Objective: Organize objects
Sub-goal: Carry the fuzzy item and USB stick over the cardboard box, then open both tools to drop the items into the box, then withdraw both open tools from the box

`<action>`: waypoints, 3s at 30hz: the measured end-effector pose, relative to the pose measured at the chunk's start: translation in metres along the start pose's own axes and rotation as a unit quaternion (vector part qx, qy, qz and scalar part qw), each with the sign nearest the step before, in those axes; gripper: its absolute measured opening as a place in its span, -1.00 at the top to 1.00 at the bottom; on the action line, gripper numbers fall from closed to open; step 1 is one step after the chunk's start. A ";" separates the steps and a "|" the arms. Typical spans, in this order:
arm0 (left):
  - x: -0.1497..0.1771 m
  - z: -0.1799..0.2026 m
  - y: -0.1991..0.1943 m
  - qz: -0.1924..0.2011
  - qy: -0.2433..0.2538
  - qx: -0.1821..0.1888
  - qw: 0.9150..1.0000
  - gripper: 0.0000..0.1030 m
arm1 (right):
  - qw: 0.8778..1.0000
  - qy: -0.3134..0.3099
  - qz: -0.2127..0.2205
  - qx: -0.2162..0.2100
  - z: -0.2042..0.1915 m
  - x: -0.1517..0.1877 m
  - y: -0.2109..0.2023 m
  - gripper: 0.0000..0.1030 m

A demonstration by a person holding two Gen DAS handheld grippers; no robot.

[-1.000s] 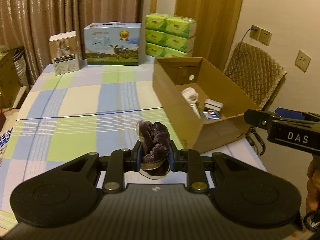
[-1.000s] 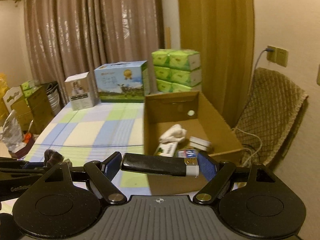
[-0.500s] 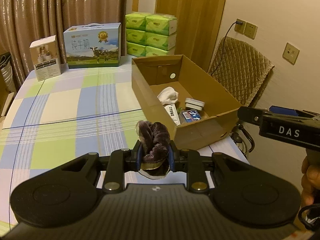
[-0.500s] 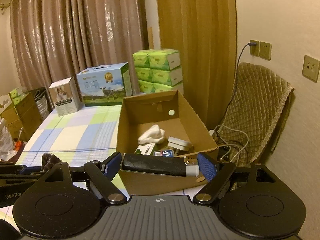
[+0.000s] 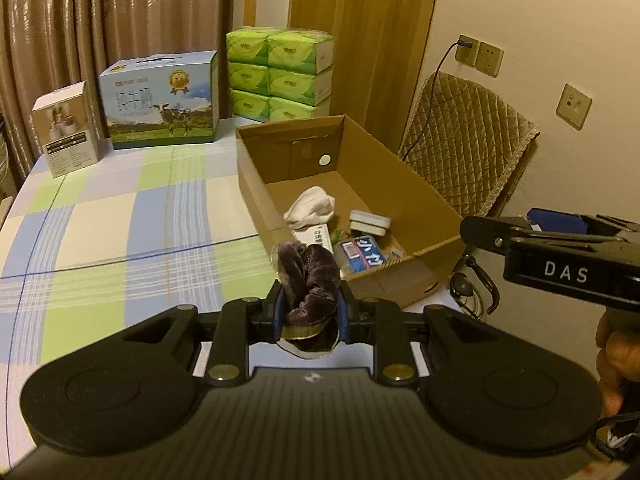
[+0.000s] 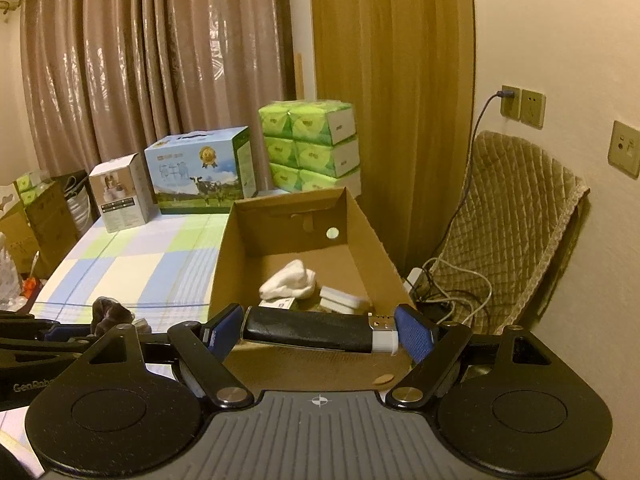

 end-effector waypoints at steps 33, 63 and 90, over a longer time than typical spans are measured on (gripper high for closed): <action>-0.095 -0.011 0.108 -0.004 0.003 0.009 1.000 -0.30 | 0.999 0.031 -0.038 -0.018 0.053 -0.078 0.102 -0.54; 0.001 -0.039 0.026 0.000 -0.033 -0.044 0.998 -0.98 | 0.994 0.029 -0.083 -0.060 0.029 -0.013 0.047 -0.96; 0.036 -0.004 -0.034 0.009 -0.076 -0.034 0.996 -0.98 | 0.995 -0.006 -0.086 -0.051 0.011 0.029 -0.022 -0.96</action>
Point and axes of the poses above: each gripper's, at about its wrist camera, not at the fingertips, and y roughly the way its jaws point, z to its right, x to its underside, the point moved 7 cm from there along y, roughly the way its jaws point, and after that the axes turned 12 degrees about -z, right-handed, at the moved point
